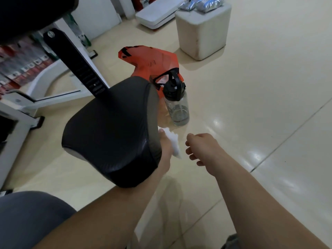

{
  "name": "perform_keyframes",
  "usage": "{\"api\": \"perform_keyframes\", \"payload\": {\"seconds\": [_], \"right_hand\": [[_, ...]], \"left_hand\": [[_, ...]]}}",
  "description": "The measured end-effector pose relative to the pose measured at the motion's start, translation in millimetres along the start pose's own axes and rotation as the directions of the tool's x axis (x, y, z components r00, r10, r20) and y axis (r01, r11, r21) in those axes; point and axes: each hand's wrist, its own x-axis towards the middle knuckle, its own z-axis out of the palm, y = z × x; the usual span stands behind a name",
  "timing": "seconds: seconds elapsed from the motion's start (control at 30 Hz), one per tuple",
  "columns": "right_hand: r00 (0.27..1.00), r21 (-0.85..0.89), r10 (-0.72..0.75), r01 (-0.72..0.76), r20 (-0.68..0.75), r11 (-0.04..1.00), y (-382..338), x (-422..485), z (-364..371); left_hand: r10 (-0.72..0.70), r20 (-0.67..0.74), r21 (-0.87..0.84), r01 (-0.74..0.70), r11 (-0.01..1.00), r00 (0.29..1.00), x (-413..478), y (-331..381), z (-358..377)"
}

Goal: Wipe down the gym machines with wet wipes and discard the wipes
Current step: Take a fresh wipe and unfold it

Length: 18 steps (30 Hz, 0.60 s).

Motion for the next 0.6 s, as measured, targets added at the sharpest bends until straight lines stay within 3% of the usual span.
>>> {"api": "perform_keyframes", "payload": {"seconds": [0.13, 0.2, 0.4, 0.6], "right_hand": [[1.000, -0.011, 0.011, -0.012, -0.006, 1.000, 0.0, -0.4, -3.9], [1.000, -0.026, 0.014, -0.014, -0.008, 1.000, 0.4, -1.4, -4.7], [1.000, -0.027, 0.006, -0.006, -0.012, 1.000, 2.4, -5.7, -6.7], [1.000, -0.053, -0.004, 0.003, -0.010, 0.999, 0.8, -5.9, -9.4]], "left_hand": [[0.036, 0.056, 0.007, -0.036, 0.999, 0.998, 24.2, -57.0, 8.3], [-0.017, 0.071, -0.017, 0.019, 1.000, 0.997, 52.1, -83.6, 13.1], [-0.014, -0.019, 0.001, 0.014, 1.000, 1.000, -0.9, -0.1, 6.1], [-0.037, -0.007, -0.072, 0.036, 0.997, 0.999, 22.7, -53.3, 19.3]]}}
